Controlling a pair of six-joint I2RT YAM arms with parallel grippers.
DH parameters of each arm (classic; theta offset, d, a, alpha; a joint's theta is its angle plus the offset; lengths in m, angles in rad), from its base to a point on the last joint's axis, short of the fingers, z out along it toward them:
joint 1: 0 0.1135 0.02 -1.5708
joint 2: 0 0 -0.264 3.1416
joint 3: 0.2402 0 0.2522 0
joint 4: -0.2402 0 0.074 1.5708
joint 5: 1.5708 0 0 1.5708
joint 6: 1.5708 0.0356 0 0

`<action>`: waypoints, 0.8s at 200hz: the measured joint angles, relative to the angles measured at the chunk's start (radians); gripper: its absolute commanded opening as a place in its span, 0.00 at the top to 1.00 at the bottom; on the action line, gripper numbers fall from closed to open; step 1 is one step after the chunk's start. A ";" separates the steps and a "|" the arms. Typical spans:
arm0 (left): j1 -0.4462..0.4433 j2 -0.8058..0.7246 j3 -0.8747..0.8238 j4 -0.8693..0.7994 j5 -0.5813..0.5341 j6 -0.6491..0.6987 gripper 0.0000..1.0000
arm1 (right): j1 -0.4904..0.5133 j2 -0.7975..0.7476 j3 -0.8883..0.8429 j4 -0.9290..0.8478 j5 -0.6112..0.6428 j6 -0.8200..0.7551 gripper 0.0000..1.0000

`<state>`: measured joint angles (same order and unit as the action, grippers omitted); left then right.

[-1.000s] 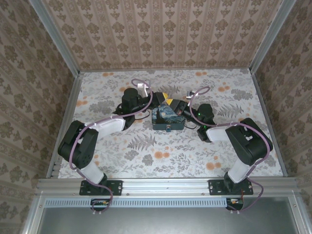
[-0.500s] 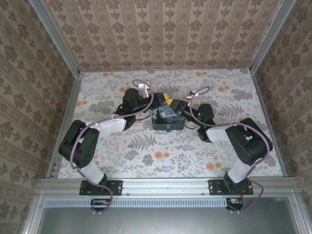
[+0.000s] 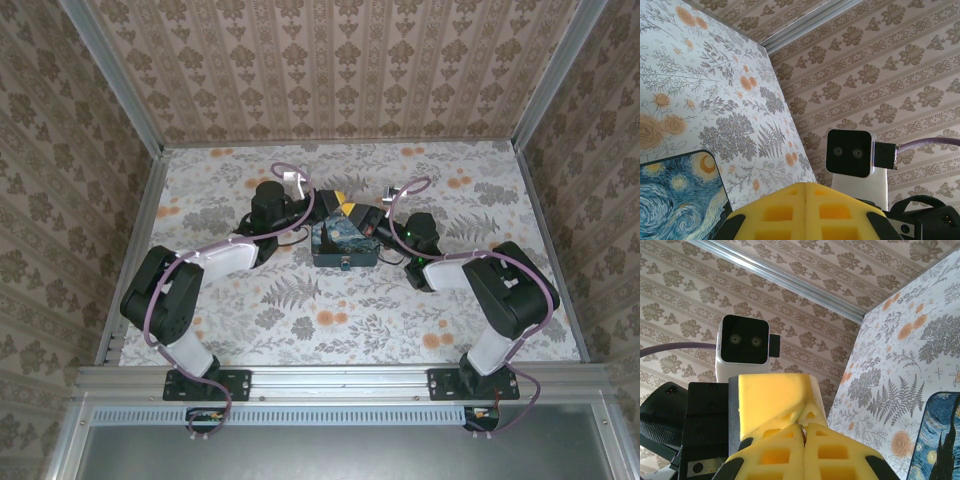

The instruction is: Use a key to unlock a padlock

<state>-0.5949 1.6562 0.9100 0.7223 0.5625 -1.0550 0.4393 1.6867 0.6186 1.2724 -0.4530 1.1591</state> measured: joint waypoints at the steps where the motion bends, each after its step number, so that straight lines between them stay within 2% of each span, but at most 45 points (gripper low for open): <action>1: 0.000 0.000 0.000 0.000 0.000 0.000 1.00 | 0.000 0.000 0.000 0.000 0.000 0.000 1.00; 53: 0.000 0.000 0.000 -0.017 0.002 0.000 1.00 | -0.001 0.000 -0.014 0.004 -0.003 0.000 1.00; 60: 0.000 0.000 0.000 -0.023 0.003 0.000 0.89 | -0.001 -0.001 -0.018 0.005 -0.004 -0.001 1.00; 78: 0.001 0.000 0.000 -0.042 0.002 0.006 0.51 | -0.001 -0.002 -0.030 0.004 -0.004 -0.003 1.00; 91: 0.008 -0.002 0.000 -0.051 -0.002 0.010 0.36 | -0.001 -0.008 -0.044 0.004 -0.004 -0.004 1.00; 115: 0.029 -0.040 -0.007 -0.085 -0.013 0.029 0.22 | -0.006 -0.024 -0.068 0.003 -0.005 -0.005 1.00; 152: 0.047 -0.129 -0.028 -0.140 -0.040 0.068 0.12 | -0.016 -0.052 -0.089 -0.001 -0.005 -0.008 1.00; 160: 0.047 -0.151 -0.037 -0.160 -0.044 0.085 0.06 | -0.018 -0.061 -0.093 -0.013 -0.004 -0.008 1.00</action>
<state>-0.5484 1.5051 0.8734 0.5625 0.5182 -0.9699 0.4210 1.6257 0.5255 1.2594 -0.4572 1.1507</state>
